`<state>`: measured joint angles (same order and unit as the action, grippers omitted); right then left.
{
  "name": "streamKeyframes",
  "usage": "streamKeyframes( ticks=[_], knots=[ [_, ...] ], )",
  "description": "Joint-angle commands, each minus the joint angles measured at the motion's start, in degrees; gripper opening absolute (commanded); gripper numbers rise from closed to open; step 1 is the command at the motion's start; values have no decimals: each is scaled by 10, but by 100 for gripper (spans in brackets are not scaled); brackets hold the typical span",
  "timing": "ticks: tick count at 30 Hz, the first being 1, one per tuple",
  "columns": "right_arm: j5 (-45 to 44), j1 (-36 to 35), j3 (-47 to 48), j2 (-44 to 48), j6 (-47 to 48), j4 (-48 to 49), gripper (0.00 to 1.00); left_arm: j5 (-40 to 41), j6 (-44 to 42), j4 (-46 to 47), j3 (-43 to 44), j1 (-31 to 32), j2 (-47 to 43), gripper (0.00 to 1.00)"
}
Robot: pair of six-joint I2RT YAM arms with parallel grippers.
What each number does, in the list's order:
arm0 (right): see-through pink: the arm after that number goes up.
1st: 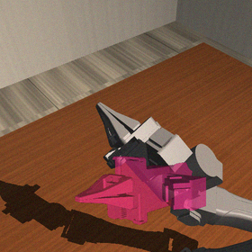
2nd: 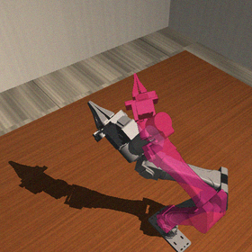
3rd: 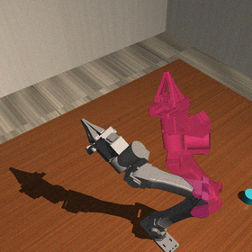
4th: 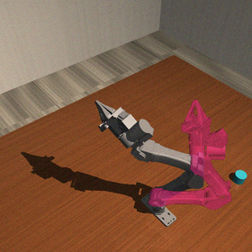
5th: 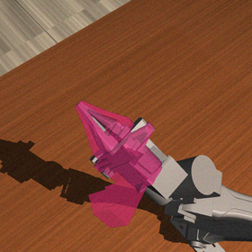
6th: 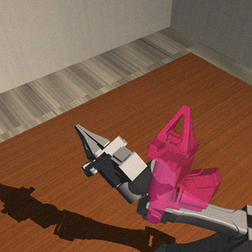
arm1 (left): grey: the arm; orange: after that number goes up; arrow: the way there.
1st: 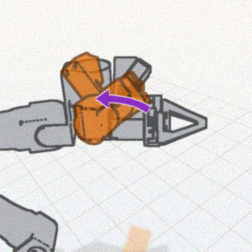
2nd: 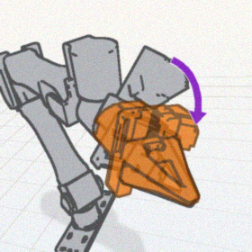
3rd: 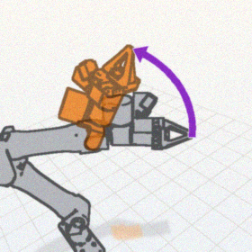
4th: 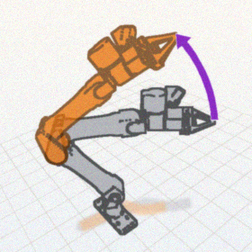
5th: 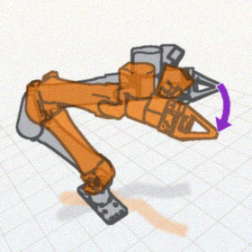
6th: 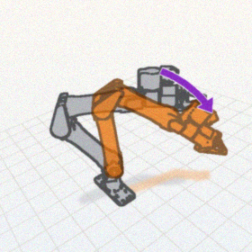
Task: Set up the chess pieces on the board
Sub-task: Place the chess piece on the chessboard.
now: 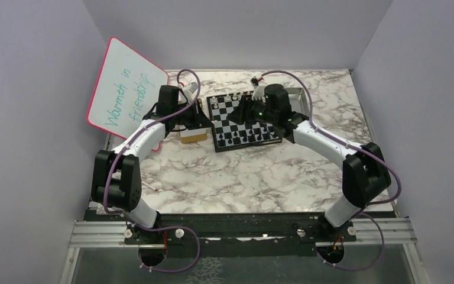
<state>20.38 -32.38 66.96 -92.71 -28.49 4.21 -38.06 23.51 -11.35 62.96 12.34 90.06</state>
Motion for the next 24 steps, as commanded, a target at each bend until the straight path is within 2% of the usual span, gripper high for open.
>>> streamKeyframes(
  ticks=[1,4,19,24],
  knots=[
    [-10,-24,52,-33,-2,17,43,-68,19,41,-14,0,-29,0],
    [-10,-38,66,-50,-7,18,39,-81,28,54,-23,0,-34,0],
    [-34,-61,88,-85,-10,-20,36,-90,48,96,-60,0,-50,0],
    [-31,-63,91,-94,-14,-18,30,-96,50,98,-67,0,-50,0]
  ],
)
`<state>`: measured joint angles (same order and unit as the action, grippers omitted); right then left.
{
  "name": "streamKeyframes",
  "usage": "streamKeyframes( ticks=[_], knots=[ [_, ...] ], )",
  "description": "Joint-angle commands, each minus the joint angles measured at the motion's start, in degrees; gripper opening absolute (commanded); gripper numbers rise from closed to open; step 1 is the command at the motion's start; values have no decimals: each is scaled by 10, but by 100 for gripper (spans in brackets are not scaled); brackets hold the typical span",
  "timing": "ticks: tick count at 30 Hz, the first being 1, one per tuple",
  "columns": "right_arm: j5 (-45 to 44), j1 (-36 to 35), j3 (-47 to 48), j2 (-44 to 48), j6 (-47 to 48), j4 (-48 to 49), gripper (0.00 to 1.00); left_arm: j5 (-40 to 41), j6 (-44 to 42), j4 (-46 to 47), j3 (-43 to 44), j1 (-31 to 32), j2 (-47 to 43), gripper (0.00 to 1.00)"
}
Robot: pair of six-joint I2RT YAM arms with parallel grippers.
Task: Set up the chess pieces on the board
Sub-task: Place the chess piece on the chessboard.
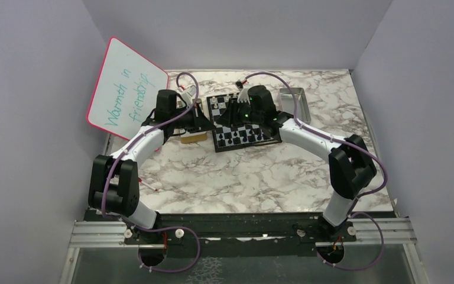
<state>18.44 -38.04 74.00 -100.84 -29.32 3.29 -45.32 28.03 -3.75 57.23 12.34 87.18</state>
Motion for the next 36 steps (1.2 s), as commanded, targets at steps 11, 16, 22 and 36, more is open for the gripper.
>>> streamKeyframes(
  ticks=[11,16,22,36],
  knots=[
    [8,-11,17,-26,-16,5,28,-11,9,26,-9,0,-25,0],
    [8,-12,18,-29,-18,3,17,-8,14,30,-12,0,-27,0],
    [-5,-12,27,-26,-8,-3,10,-3,15,28,-12,0,-26,13],
    [-188,6,149,-66,147,-171,8,19,-45,-42,3,0,-51,99]
  ],
)
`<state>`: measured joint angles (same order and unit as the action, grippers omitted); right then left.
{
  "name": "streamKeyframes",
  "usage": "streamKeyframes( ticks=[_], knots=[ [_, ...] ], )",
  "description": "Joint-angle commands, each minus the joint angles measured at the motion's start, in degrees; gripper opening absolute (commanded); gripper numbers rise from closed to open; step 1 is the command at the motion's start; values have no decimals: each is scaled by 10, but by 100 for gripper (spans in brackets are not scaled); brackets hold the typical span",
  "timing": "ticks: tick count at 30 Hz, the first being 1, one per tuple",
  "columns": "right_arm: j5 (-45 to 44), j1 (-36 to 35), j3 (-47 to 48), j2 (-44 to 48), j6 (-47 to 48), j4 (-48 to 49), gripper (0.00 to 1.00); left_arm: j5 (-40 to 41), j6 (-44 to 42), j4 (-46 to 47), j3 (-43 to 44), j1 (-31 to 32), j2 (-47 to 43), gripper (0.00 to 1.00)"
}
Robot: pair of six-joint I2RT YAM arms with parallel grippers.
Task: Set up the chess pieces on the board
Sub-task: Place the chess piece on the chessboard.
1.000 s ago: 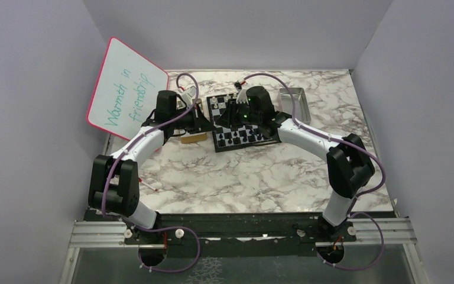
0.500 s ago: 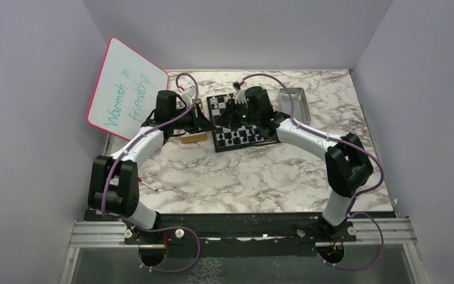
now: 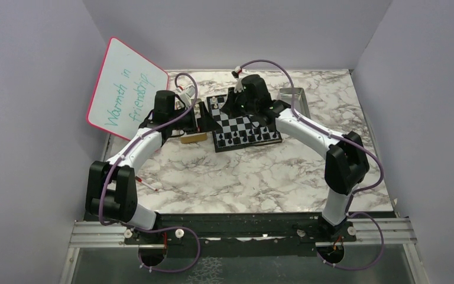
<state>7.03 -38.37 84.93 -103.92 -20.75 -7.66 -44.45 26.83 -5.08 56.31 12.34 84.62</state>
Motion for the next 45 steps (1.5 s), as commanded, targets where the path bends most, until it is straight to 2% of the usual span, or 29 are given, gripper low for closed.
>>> streamKeyframes(
  ticks=[1,12,18,30,45],
  knots=[
    [-89,13,51,-44,70,-69,8,11,-41,-35,13,0,-30,99],
    [-144,52,156,-161,115,-123,9,113,-148,-128,-15,4,-108,99],
    [-172,66,220,-226,135,-143,9,165,-176,-136,-42,18,-145,99],
    [-188,70,237,-270,156,-79,10,158,-183,-138,-45,21,-161,99],
    [-223,73,292,-324,168,-96,12,162,-187,-140,-45,21,-160,99]
  ],
)
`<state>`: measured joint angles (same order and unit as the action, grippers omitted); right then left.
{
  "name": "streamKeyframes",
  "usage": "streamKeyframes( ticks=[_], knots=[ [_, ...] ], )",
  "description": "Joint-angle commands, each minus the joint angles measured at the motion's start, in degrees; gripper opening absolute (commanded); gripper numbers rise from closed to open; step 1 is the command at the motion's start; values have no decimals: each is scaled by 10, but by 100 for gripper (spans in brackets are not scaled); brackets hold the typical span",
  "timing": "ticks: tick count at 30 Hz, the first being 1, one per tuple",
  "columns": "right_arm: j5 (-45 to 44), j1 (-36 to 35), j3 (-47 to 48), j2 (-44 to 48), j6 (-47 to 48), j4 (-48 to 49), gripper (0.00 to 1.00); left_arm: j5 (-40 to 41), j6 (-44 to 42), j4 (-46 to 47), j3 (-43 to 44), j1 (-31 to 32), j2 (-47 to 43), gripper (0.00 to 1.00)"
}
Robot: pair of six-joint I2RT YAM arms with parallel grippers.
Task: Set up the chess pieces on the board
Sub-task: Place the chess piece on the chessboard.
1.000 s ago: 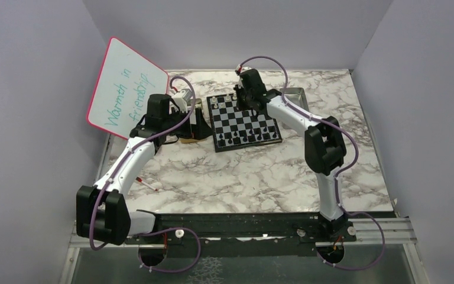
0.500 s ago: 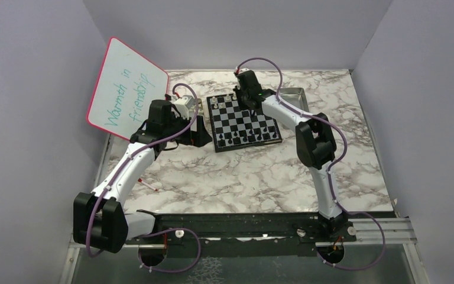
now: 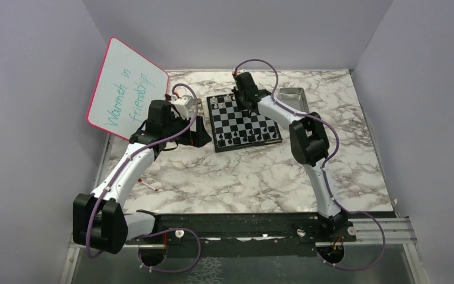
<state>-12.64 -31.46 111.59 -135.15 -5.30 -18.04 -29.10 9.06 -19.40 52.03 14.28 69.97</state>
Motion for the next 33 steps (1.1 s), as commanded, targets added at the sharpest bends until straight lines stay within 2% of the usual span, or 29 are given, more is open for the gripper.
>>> streamKeyframes(
  ticks=[1,21,33],
  knots=[
    [-27,4,26,-12,15,8,11,8,-9,3,-1,1,-13,99],
    [-35,14,69,-49,15,1,12,7,-10,3,-1,1,-13,99],
    [-28,17,83,-62,13,-3,17,5,-10,2,-2,1,-14,99]
  ],
)
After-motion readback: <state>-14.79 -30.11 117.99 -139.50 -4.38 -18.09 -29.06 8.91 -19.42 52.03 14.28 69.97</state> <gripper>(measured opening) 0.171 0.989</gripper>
